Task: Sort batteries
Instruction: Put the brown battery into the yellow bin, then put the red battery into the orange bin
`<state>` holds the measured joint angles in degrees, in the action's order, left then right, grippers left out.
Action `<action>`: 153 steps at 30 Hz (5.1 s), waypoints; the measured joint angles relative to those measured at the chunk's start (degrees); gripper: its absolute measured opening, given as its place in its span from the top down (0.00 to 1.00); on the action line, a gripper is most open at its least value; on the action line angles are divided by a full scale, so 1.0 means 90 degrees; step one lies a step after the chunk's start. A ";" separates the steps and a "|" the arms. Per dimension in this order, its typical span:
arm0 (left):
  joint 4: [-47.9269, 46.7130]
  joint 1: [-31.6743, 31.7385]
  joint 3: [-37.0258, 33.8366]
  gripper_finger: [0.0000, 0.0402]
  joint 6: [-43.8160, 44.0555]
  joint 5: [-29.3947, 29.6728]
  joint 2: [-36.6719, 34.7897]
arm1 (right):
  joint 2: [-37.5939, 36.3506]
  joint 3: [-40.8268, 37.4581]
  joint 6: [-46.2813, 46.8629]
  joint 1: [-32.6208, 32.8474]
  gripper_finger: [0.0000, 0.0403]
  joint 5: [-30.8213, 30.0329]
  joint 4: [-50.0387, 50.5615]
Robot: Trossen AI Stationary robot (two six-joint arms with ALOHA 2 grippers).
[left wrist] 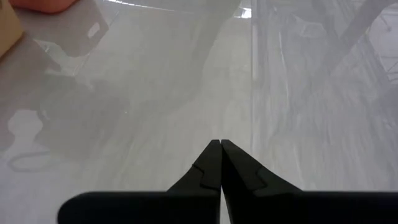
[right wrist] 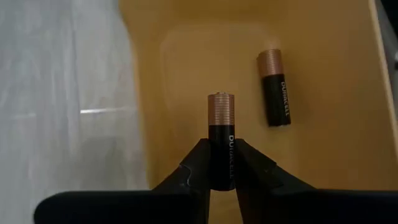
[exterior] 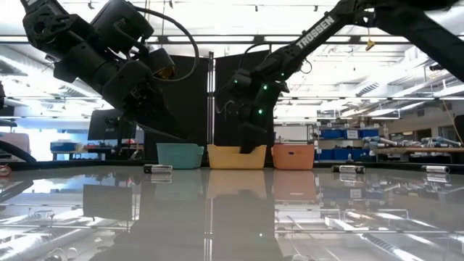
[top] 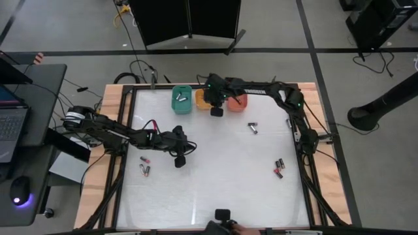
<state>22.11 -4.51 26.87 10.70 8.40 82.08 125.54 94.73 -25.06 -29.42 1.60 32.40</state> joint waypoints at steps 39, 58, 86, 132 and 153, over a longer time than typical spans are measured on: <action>-0.8008 0.0480 0.3047 0.98 -0.1574 -0.1184 -0.0323 | -0.4859 -0.6480 0.2545 0.2534 0.98 -0.0450 -0.4388; -0.7981 -0.0214 0.3041 0.98 -0.0962 -0.1302 -0.0323 | -0.6582 -0.6979 0.7247 0.5168 0.96 -0.1138 -0.0765; -0.7800 -0.0214 0.3038 0.98 -0.0656 -0.1166 -0.0321 | -0.6081 -0.6252 1.2217 0.7830 0.60 0.0158 0.2018; -0.5799 -0.0214 0.1984 0.98 -0.0850 -0.1110 -0.0318 | -0.4988 -0.4376 0.4758 0.2289 0.86 -0.2007 0.0219; -0.5794 -0.0214 0.1984 0.98 -0.0833 -0.1185 -0.0318 | -0.1646 -0.2401 0.2979 -0.0970 0.86 -0.0381 0.0408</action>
<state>-30.03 -6.44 44.73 3.20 -2.26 79.22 110.72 73.12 1.75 -38.15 -1.84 36.07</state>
